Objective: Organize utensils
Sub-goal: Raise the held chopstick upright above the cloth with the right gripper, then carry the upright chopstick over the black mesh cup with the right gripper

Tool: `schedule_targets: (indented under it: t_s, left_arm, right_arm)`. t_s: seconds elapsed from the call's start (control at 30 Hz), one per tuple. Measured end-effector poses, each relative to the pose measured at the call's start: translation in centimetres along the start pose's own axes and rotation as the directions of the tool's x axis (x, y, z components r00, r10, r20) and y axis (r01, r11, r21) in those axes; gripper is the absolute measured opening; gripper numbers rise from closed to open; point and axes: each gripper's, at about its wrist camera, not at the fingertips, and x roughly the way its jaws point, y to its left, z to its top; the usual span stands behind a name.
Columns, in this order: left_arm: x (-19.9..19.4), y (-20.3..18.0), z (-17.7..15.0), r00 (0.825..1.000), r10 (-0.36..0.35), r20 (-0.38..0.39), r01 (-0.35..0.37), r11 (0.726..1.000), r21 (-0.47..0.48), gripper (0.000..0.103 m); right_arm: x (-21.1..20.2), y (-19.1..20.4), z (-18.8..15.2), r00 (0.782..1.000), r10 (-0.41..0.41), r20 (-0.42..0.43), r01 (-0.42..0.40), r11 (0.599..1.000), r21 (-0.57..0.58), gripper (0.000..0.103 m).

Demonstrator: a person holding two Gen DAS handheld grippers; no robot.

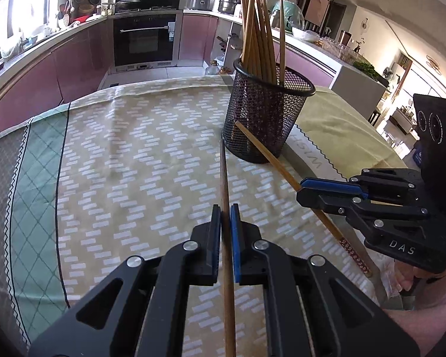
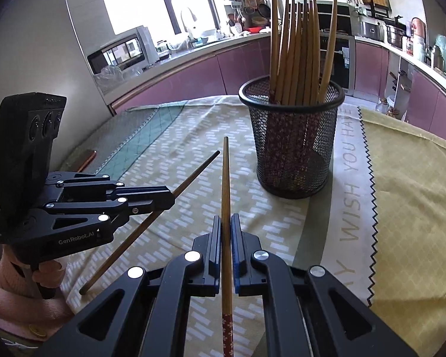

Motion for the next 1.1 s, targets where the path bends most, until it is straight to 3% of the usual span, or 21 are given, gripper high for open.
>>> schedule_targets:
  t_s: [0.6,0.83,1.1]
  left_arm:
    - [-4.9,-0.3,1.4,0.99,-0.087,0.11,0.089,0.996,-0.015,0.007]
    - [-6.0,-1.1,1.4,0.983,-0.124,0.136,0.124,0.992,0.009,0.007]
    - [-6.0,-2.0,1.0,0.982,-0.152,0.114,0.148,0.988,0.043,0.007]
  right_arm:
    - [-3.7,0.1,1.4,0.992,0.039,0.123,-0.038,0.999,-0.006,0.005]
    - [-3.5,0.4,1.8,0.991,0.063,0.122,-0.062,0.998,-0.014,0.005]
    - [-2.6,1.8,1.5,0.992,0.09,0.09,-0.085,0.995,-0.052,0.005]
